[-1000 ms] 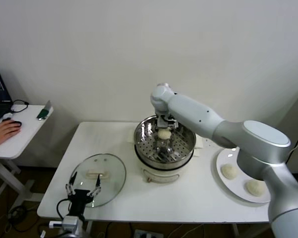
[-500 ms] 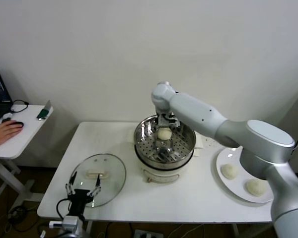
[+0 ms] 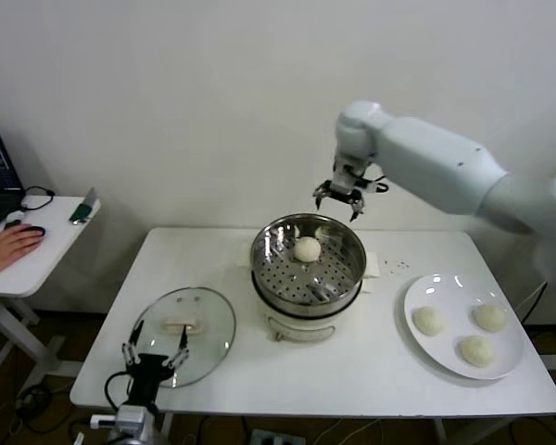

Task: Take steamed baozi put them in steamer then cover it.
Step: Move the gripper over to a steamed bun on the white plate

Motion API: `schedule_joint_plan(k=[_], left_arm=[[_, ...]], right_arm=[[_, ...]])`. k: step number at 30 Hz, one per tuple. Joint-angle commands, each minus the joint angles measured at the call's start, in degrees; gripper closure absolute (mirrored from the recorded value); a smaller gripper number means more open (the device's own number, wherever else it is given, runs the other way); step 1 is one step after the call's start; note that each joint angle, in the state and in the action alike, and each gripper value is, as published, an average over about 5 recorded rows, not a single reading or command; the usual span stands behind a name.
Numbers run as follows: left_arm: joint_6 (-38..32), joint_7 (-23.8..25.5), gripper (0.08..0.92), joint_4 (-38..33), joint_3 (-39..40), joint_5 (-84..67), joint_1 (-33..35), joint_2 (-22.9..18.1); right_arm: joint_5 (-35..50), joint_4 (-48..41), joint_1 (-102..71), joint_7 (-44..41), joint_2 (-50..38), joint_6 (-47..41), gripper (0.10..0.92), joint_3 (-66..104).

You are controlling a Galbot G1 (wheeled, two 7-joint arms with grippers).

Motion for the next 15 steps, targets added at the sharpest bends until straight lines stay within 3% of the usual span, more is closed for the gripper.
schedule_joint_plan(k=[1,7,15], left_arm=[[0.0,0.03,0.177,-0.36,0.06,0.11,0.05,0.0],[-0.13,0.05,0.177,-0.6,0.13,0.56,0.41,-0.23],[0.02,0.02,0.177,-0.44,-0.03,1.37,0.67,-0.27]], right_arm=[[20.86,6.71,6.7,1.67,-15.83,-18.67,0.203,-11.26],[21.69,10.71,-1.73,3.39,-26.03,-27.64,0.203,-10.76],[13.94,10.15,-23.97,5.61,-31.56,-29.49,0.203,5.95]])
